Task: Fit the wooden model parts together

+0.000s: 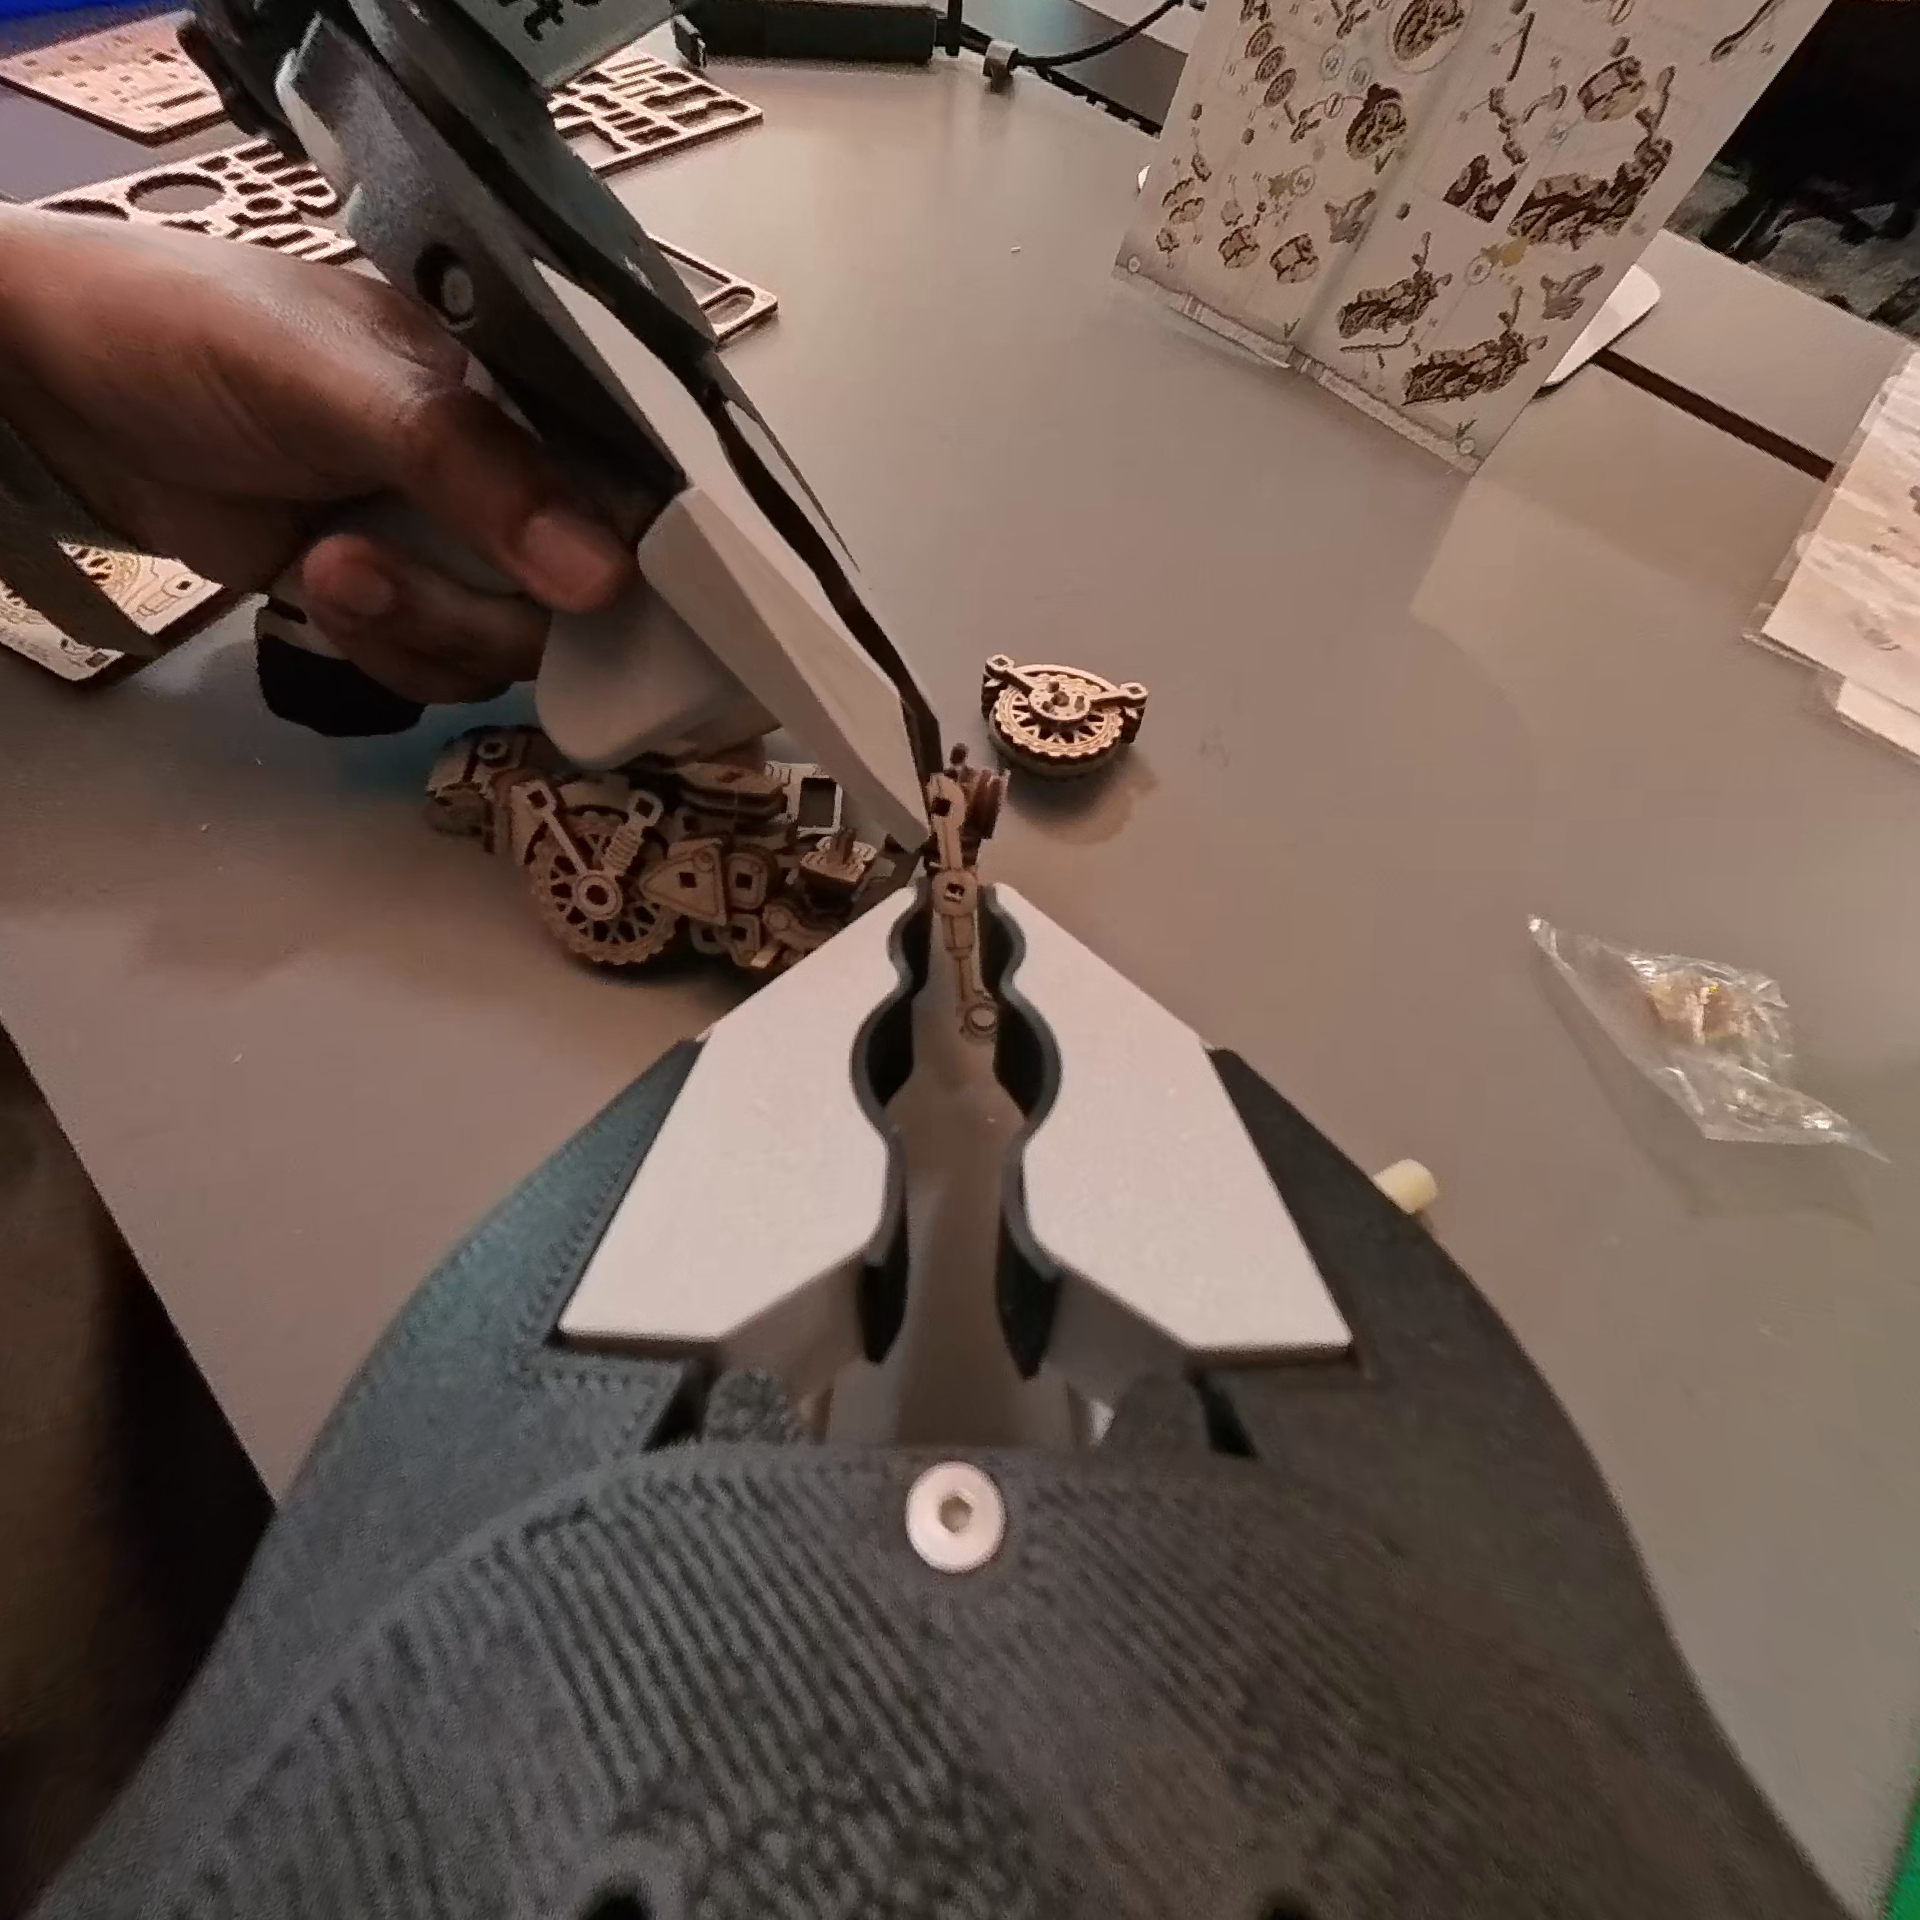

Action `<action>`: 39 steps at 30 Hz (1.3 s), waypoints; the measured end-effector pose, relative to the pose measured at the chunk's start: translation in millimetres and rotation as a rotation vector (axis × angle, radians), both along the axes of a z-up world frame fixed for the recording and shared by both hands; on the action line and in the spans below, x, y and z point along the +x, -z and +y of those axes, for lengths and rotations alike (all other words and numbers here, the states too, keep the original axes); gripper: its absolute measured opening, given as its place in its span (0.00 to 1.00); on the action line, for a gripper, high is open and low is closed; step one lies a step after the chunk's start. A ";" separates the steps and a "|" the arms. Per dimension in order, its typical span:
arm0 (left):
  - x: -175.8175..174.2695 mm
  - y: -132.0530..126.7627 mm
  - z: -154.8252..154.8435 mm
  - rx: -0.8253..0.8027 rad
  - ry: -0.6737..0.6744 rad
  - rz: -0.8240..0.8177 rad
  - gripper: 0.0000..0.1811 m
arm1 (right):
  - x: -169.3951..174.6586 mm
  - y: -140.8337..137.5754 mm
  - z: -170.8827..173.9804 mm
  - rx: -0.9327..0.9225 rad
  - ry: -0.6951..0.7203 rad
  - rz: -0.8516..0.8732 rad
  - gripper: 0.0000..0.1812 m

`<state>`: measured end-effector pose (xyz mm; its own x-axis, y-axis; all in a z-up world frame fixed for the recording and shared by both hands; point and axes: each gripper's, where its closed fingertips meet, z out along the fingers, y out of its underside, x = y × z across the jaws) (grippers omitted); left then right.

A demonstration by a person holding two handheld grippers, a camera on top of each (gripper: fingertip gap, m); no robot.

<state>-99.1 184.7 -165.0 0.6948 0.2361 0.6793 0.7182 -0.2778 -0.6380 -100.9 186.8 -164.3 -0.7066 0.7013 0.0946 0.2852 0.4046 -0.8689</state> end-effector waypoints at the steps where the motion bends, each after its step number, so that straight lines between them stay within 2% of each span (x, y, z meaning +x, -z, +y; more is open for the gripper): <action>1: 0.1 -0.3 -0.1 0.003 0.001 -0.001 0.11 | 0.1 -0.3 0.0 -0.003 -0.002 0.000 0.04; 15: 1.1 -4.1 -2.8 0.061 0.010 -0.059 0.10 | 1.5 -4.5 -3.3 -0.024 -0.027 0.034 0.04; 19: 2.0 -6.5 -2.9 0.074 0.023 -0.034 0.11 | 2.4 -7.0 -3.7 -0.044 -0.036 0.038 0.04; 25: 4.7 -17.3 -6.6 0.126 0.067 0.061 0.11 | 7.9 -15.0 1.1 -0.169 -0.057 -0.018 0.06; 29: 11.6 -25.7 -9.8 0.179 0.129 0.135 0.11 | 16.2 -22.1 2.7 -0.328 -0.127 -0.125 0.10; 32: 23.6 -32.9 -9.9 0.220 0.201 0.188 0.11 | 27.0 -29.8 -1.0 -0.429 -0.219 -0.190 0.18; 34: 33.6 -38.6 -9.7 0.257 0.252 0.215 0.11 | 33.0 -34.1 -3.2 -0.465 -0.269 -0.204 0.22; 39: 58.2 -53.0 -11.6 0.364 0.372 0.227 0.11 | 54.6 -43.3 -12.8 -0.524 -0.412 -0.243 0.24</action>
